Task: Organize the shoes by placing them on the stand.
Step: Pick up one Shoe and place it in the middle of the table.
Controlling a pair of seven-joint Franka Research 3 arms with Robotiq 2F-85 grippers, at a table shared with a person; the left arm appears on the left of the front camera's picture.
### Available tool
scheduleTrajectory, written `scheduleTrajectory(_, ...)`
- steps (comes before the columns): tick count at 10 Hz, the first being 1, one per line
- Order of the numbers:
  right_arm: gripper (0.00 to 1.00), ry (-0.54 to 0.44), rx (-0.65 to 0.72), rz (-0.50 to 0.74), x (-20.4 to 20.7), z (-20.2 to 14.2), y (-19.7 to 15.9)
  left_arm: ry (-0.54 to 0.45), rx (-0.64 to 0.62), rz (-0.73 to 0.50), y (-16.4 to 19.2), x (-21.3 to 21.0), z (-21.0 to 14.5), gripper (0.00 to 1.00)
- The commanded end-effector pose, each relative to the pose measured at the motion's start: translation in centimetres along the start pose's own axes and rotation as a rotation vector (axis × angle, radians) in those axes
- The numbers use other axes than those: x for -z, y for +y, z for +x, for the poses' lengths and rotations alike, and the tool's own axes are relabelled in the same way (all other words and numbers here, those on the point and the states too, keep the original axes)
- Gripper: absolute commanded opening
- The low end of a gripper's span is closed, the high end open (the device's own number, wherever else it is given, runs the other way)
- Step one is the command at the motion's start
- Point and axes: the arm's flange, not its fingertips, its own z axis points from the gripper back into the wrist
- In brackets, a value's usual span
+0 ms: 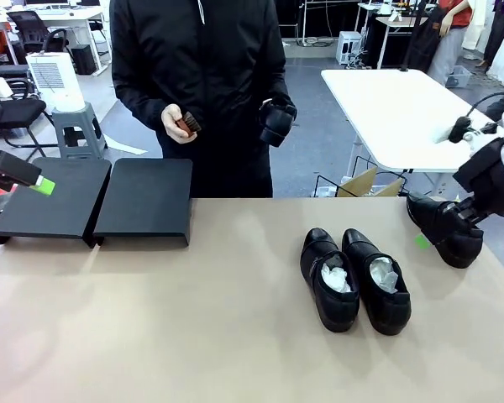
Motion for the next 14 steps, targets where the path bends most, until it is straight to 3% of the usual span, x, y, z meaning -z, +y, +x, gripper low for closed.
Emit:
scheduleTrajectory(1, 1.00, -0.045, 0.040, 0.007, -1.3, -0.5, -1.9, -0.006, -0.004, -0.014, 0.1, -0.1, -0.1, 1.00)
scheduleTrajectory(3, 1.00, -0.013, 0.017, 0.006, -0.4, -0.2, -0.7, -0.006, -0.004, -0.014, 0.1, -0.1, -0.1, 1.00)
scheduleTrajectory(5, 1.00, 0.065, 0.037, -0.018, -0.2, 2.5, 5.0, -0.006, -0.004, -0.014, 0.1, -0.1, -0.1, 1.00)
scheduleTrajectory(7, 1.00, 0.219, 0.077, -0.141, 1.4, 5.3, 9.1, -0.006, -0.004, -0.014, 0.1, -0.1, -0.1, 1.00)
scheduleTrajectory(10, 1.00, 0.338, 0.111, -0.106, 5.7, 7.1, 12.1, -0.006, -0.004, -0.014, 0.1, -0.1, -0.1, 1.00)
scheduleTrajectory(12, 0.63, 0.298, 0.188, -0.109, 6.5, 7.5, 12.4, -0.006, -0.004, -0.014, 0.1, -0.1, -0.1, 1.00)
scheduleTrajectory(14, 0.63, 0.349, 0.299, -0.072, 8.2, 8.0, 12.3, -0.006, -0.004, -0.014, 0.1, -0.1, -0.1, 1.00)
